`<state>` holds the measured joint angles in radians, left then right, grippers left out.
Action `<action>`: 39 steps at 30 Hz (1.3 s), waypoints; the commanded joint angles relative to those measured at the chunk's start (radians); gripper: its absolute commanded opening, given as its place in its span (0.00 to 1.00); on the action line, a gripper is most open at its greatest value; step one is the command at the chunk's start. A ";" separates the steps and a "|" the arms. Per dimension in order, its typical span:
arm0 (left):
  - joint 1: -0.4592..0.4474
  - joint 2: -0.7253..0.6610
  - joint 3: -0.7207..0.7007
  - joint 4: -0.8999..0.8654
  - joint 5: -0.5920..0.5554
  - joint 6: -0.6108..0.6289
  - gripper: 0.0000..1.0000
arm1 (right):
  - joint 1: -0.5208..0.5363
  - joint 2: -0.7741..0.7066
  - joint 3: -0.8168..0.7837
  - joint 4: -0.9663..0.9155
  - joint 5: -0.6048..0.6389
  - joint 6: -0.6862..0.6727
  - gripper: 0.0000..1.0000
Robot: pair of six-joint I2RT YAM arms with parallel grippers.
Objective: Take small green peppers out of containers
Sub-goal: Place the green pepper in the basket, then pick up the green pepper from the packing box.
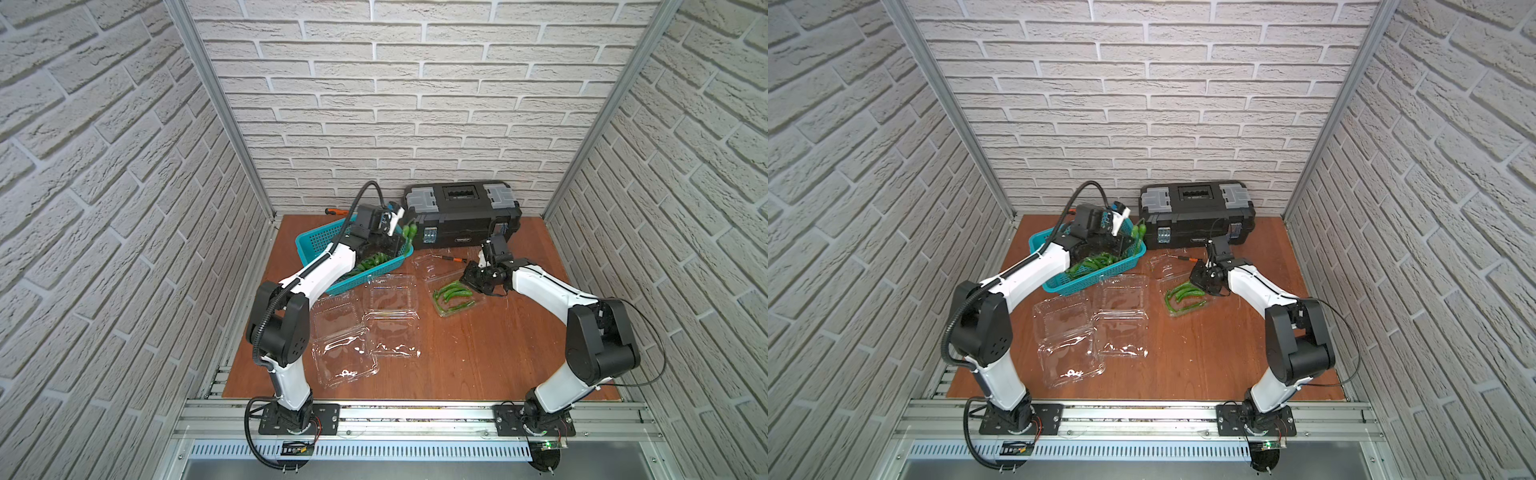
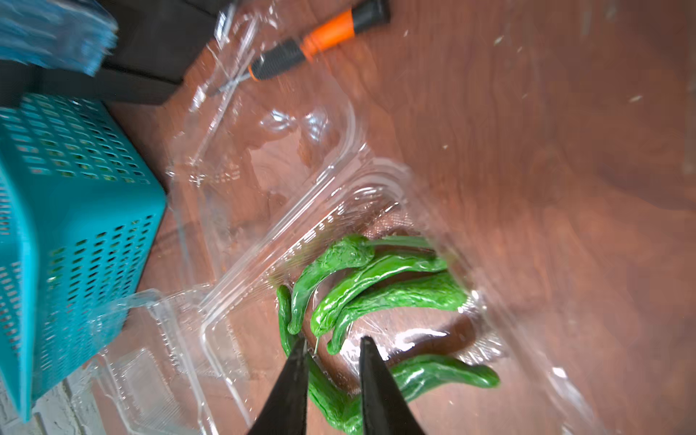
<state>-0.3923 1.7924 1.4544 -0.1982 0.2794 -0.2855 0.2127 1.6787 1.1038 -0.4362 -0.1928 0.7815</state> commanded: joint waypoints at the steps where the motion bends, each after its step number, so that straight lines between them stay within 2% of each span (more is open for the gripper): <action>1: 0.046 -0.008 -0.068 0.036 -0.126 -0.160 0.39 | 0.026 0.037 0.009 -0.030 0.043 0.052 0.28; 3: 0.056 -0.016 -0.112 0.063 -0.159 -0.210 0.59 | 0.041 0.056 0.016 -0.036 0.057 0.073 0.29; 4: 0.056 -0.022 -0.136 0.074 -0.187 -0.229 0.65 | 0.049 0.066 0.020 -0.041 0.070 0.085 0.30; 7: 0.056 -0.036 -0.188 0.108 -0.224 -0.282 0.73 | 0.062 0.089 0.036 -0.054 0.094 0.107 0.32; 24: 0.055 -0.057 -0.229 0.120 -0.243 -0.304 0.75 | 0.070 0.209 0.116 -0.184 0.179 0.120 0.33; 27: 0.055 -0.054 -0.229 0.122 -0.244 -0.304 0.75 | 0.071 0.217 0.113 -0.192 0.180 0.113 0.29; 33: 0.055 -0.045 -0.215 0.119 -0.242 -0.302 0.75 | 0.075 0.217 0.108 -0.179 0.153 0.101 0.14; 36: 0.055 -0.041 -0.208 0.118 -0.236 -0.302 0.75 | 0.078 0.186 0.099 -0.167 0.139 0.099 0.06; 39: 0.056 -0.041 -0.208 0.117 -0.243 -0.305 0.75 | 0.086 0.117 0.098 -0.170 0.157 0.089 0.04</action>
<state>-0.3351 1.7645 1.2385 -0.1188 0.0471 -0.5812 0.2832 1.8763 1.2106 -0.5896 -0.0490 0.8825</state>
